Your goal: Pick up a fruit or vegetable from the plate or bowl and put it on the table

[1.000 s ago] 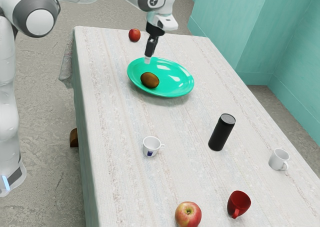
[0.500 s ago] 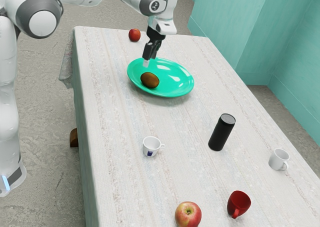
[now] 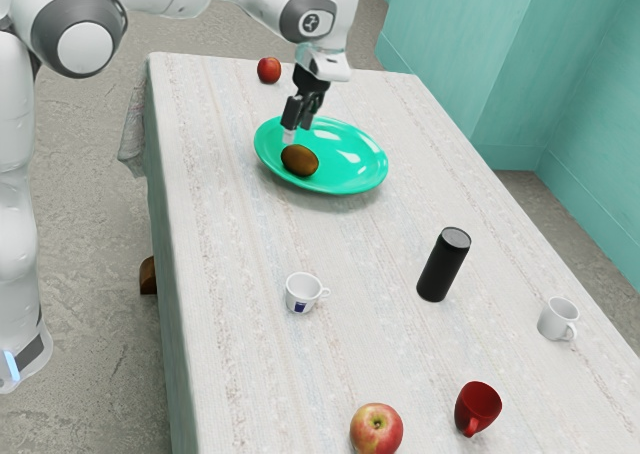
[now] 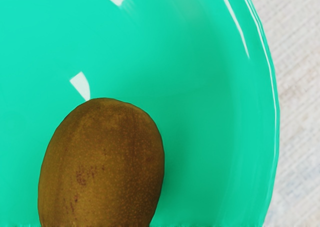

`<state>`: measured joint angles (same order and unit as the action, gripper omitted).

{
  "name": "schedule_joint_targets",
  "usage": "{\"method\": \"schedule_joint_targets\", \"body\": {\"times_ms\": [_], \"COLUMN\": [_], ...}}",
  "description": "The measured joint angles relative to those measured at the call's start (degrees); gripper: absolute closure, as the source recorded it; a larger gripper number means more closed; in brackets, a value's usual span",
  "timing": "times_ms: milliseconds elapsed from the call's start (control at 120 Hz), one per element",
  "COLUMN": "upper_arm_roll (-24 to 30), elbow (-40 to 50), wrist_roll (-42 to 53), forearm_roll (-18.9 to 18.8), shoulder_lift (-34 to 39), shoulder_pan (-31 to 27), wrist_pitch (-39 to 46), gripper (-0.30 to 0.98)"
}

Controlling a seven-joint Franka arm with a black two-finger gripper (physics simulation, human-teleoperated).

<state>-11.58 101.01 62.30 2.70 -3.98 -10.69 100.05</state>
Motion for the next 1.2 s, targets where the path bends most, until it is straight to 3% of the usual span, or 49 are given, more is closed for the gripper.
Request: {"method": "schedule_joint_targets", "body": {"times_ms": [1200], "upper_arm_roll": [0.07], "elbow": [-1.73], "wrist_roll": [2.98], "forearm_roll": [0.74], "shoulder_lift": [-4.00], "shoulder_pan": [-0.98], "wrist_pitch": [0.74], "gripper": [0.00]}}
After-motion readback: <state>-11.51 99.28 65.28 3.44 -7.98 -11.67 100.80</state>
